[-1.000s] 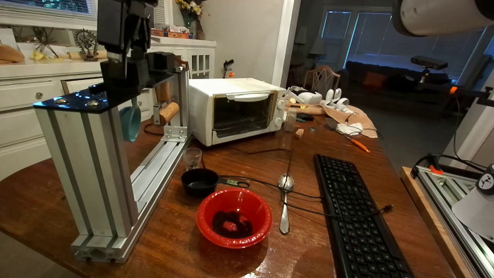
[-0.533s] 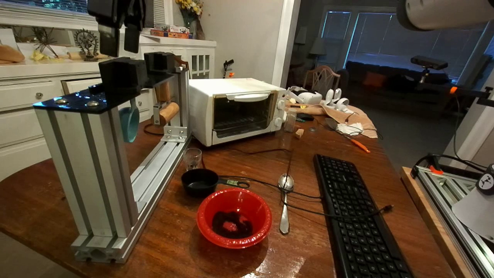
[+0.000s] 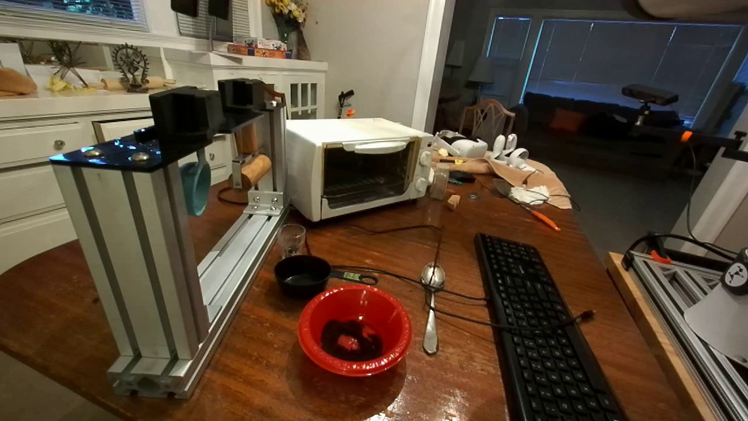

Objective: Pick up the blue scooper from the rack on the left and use it to stir the contents of the red bowl

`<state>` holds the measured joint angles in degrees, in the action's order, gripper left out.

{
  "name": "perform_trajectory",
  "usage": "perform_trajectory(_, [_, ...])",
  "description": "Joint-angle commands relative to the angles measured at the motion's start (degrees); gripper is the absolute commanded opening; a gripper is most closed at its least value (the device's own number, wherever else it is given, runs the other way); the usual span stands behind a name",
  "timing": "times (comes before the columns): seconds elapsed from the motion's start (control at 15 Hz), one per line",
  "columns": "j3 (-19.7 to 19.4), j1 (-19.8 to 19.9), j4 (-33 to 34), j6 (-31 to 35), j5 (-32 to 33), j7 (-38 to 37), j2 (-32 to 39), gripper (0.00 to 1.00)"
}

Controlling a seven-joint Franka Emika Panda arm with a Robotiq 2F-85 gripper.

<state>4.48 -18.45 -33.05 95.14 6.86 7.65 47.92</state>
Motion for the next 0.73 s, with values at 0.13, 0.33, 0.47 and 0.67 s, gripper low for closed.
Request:
perform_trajectory(0.13, [1.9,2.0,-3.7,-4.7,-4.0,-2.7,-5.1,1.0])
perform_trajectory(0.33, [3.1,4.3,-6.2,-3.7,-7.2,-2.3,-7.4,1.0])
perform_trajectory(0.47, [2.1,3.1,-2.5,-3.3,-6.1,-2.2,-5.0,1.0])
perform_trajectory(0.67, [2.9,4.8,-4.3,-3.3,-7.7,-2.0,-6.4,1.0])
